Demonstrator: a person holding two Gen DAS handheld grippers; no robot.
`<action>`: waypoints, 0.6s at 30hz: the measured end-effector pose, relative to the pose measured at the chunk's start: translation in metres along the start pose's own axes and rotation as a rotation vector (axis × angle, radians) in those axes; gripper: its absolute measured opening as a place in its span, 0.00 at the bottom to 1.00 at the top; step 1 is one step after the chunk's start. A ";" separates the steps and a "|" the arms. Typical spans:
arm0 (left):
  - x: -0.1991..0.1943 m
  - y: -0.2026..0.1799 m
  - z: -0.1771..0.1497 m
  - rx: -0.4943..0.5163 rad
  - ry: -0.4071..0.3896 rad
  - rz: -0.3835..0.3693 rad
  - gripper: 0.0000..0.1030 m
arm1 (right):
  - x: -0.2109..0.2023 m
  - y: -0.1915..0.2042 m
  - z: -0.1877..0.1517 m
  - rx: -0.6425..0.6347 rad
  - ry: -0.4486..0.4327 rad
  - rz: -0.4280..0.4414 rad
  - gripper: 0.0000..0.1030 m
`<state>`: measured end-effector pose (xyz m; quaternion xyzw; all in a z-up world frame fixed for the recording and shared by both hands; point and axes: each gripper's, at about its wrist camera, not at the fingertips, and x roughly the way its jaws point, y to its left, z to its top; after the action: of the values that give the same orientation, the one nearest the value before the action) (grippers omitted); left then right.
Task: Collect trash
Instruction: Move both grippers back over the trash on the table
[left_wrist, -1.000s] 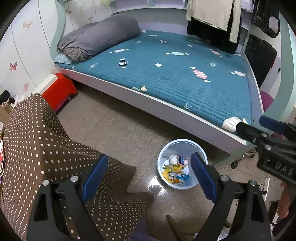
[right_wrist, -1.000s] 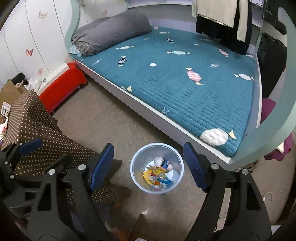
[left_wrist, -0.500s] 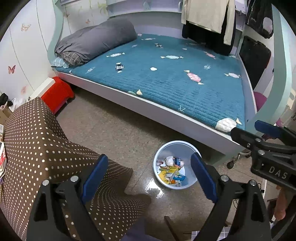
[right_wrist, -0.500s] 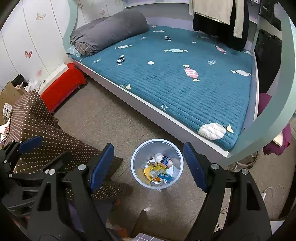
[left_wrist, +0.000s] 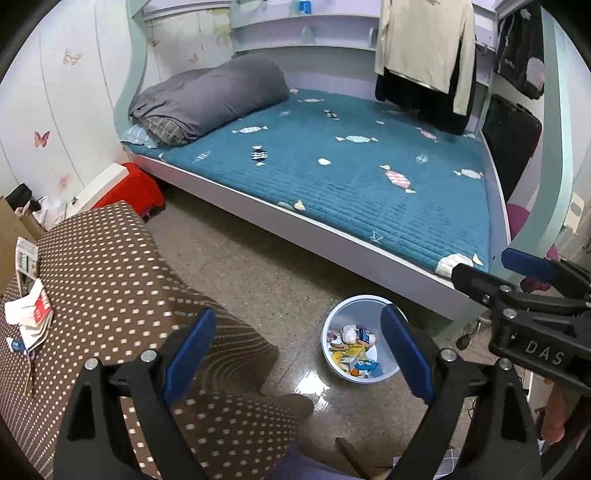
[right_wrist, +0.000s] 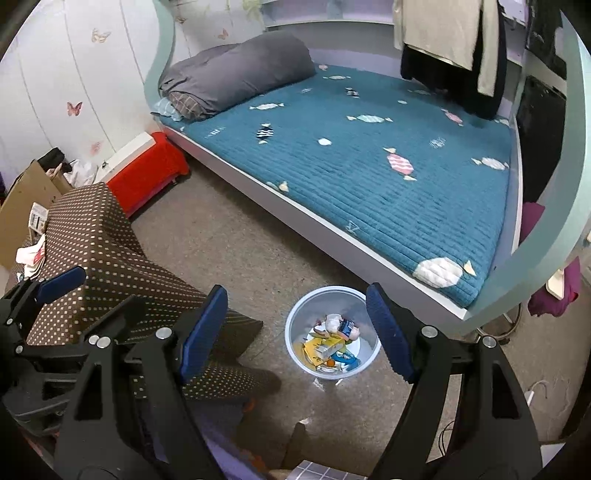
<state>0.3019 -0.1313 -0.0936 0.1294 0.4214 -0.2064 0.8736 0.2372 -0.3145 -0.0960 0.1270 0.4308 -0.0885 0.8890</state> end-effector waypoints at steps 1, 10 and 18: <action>-0.003 0.003 -0.001 -0.007 -0.005 0.003 0.86 | -0.001 0.005 0.001 -0.006 -0.001 0.004 0.74; -0.025 0.052 -0.010 -0.072 -0.033 0.052 0.86 | -0.007 0.057 0.007 -0.072 -0.018 0.042 0.74; -0.039 0.103 -0.025 -0.141 -0.039 0.096 0.86 | -0.004 0.109 0.007 -0.137 -0.009 0.077 0.77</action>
<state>0.3114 -0.0213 -0.0724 0.0838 0.4111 -0.1364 0.8974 0.2685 -0.2129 -0.0727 0.0822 0.4268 -0.0251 0.9002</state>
